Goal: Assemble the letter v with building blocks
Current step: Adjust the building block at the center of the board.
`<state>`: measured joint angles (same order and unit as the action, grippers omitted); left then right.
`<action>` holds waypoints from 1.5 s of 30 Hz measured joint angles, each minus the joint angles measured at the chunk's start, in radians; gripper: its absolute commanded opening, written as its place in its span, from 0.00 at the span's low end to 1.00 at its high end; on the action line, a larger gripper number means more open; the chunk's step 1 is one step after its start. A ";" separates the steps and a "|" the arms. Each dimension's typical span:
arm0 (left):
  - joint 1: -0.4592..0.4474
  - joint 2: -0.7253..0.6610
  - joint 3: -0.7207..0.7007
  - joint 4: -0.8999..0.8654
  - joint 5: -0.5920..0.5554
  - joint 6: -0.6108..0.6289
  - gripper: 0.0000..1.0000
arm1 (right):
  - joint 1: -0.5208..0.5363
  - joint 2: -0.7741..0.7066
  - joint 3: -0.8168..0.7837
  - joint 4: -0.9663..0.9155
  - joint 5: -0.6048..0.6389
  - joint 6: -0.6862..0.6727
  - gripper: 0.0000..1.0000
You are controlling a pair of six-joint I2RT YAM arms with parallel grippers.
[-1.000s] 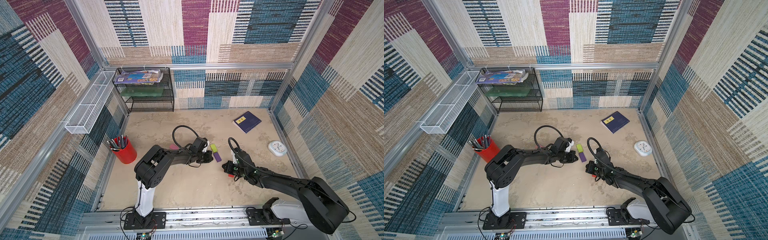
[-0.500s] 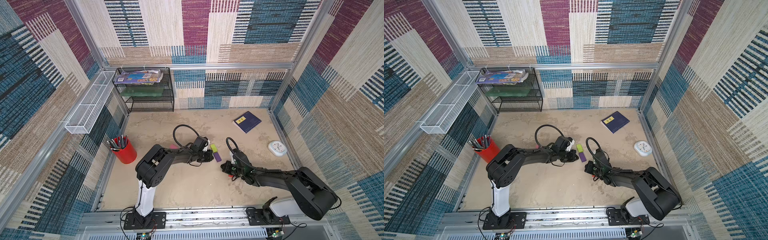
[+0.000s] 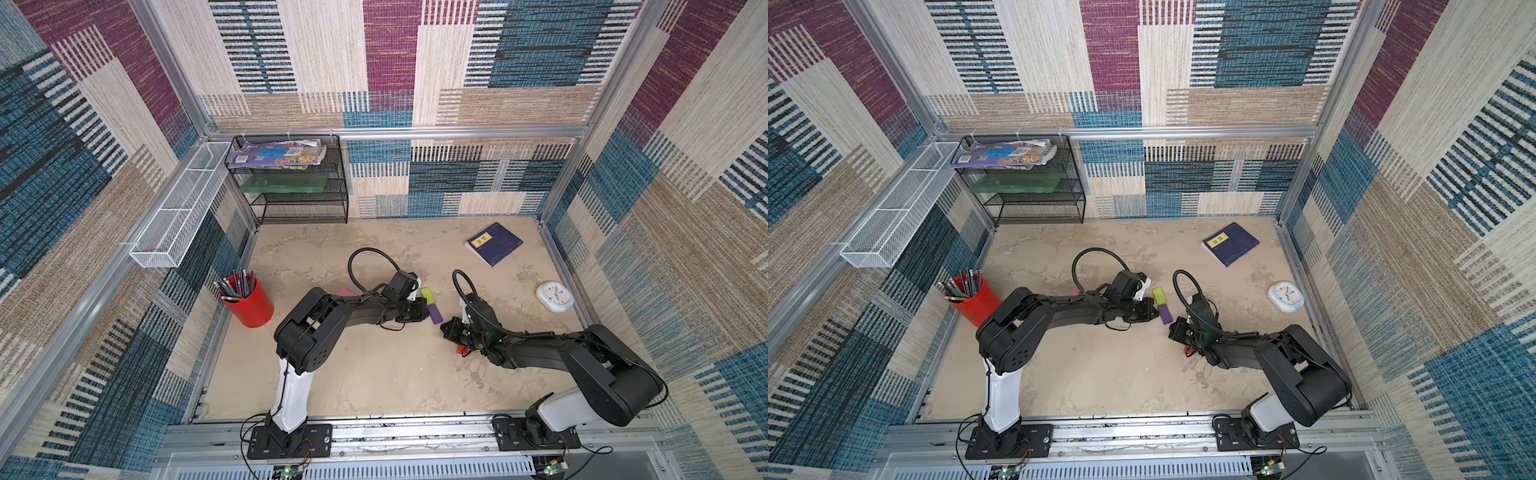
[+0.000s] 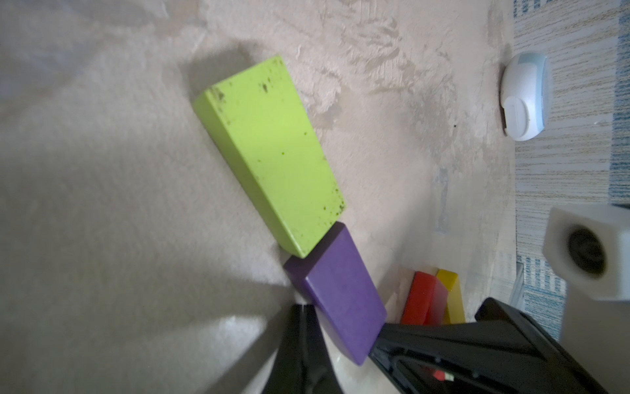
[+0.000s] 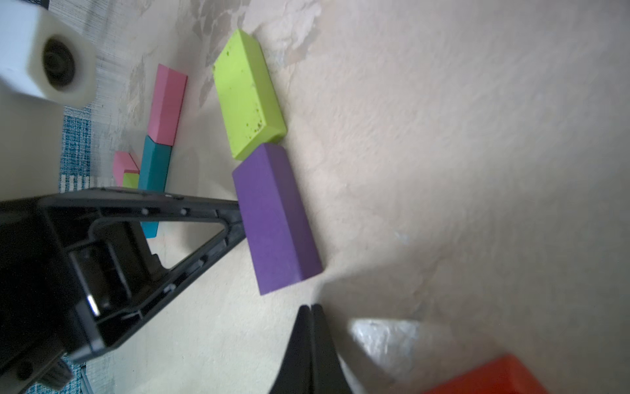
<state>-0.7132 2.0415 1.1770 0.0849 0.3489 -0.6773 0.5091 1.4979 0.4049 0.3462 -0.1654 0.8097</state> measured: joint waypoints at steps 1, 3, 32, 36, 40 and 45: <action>0.000 0.003 0.005 -0.001 0.000 0.000 0.00 | 0.000 0.004 0.003 0.002 0.000 0.000 0.00; 0.000 0.011 0.016 -0.002 0.000 0.001 0.00 | -0.002 0.009 0.005 0.006 0.000 -0.001 0.00; 0.002 0.001 0.036 -0.069 -0.027 0.005 0.00 | -0.026 0.002 0.002 0.000 -0.039 -0.009 0.00; 0.002 0.002 0.040 -0.073 -0.028 0.008 0.00 | -0.024 0.009 0.009 -0.005 -0.060 -0.003 0.00; 0.002 0.002 0.044 -0.081 -0.029 0.012 0.00 | -0.032 0.037 0.035 -0.006 -0.064 -0.005 0.00; 0.002 0.006 0.055 -0.095 -0.029 0.019 0.00 | -0.064 0.054 0.052 -0.008 -0.070 -0.023 0.00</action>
<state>-0.7116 2.0476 1.2316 -0.0105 0.3202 -0.6579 0.4450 1.5517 0.4568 0.3378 -0.2356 0.7864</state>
